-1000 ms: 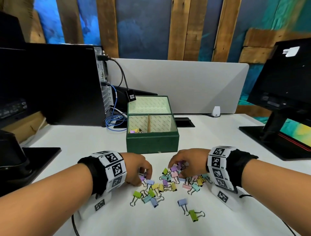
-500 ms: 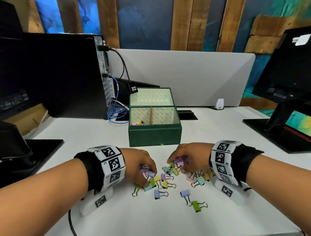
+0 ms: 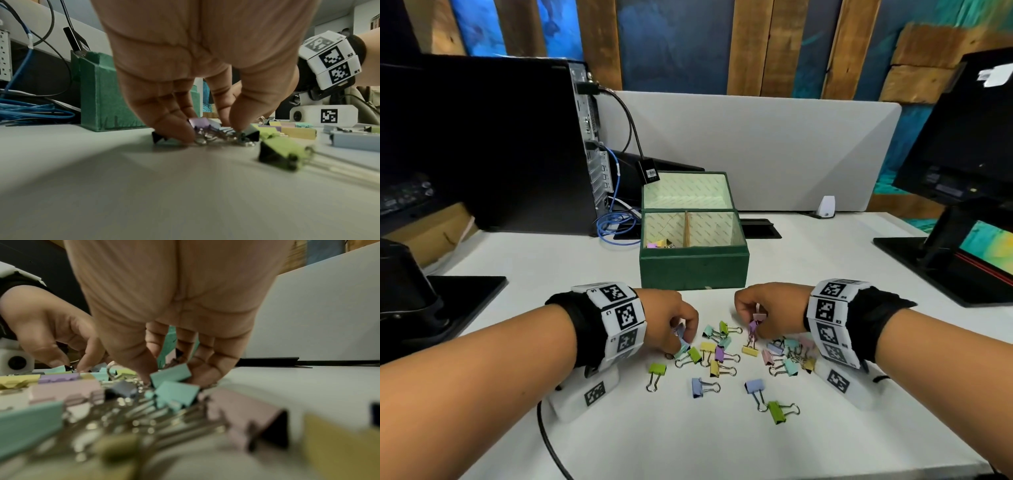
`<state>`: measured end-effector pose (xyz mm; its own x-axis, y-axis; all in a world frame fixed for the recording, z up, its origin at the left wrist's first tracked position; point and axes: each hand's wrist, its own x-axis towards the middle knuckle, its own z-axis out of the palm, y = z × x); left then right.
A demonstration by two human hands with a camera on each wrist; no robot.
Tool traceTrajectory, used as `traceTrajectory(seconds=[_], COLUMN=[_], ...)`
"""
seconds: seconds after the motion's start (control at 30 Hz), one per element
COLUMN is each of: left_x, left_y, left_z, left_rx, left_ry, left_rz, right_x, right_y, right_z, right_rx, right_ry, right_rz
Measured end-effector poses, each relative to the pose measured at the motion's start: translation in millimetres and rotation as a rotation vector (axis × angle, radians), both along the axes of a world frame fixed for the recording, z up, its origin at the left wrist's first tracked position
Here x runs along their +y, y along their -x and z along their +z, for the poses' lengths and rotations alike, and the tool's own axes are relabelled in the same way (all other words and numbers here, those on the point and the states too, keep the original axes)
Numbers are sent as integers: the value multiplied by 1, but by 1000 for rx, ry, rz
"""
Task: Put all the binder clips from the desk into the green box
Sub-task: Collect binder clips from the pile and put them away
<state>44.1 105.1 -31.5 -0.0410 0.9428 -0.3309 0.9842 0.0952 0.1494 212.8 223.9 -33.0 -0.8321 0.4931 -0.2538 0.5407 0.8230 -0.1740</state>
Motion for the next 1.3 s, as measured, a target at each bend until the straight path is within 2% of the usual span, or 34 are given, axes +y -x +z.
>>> traceTrajectory(seconds=[0.53,0.7,1.13,1.23,1.3], left_x=[17,19,21,20,19], left_y=[-11,-10,-7,-2,5], left_z=[-2,-2,-1,3,11], left_rx=[0,1,-152,-224,-318], left_ry=[-35,16,-27,-107,-180], left_rz=[-37,-59,-74,-43,2], right_x=[6,7,9,8,10], right_y=[0,0,-1,-3,-3], right_z=[-2,-2,1,7,18], right_rx=[-7,-1,101,135,198], right_ry=[74,89,67,70,156], right_rz=[-37,-32,-72,-69,-101])
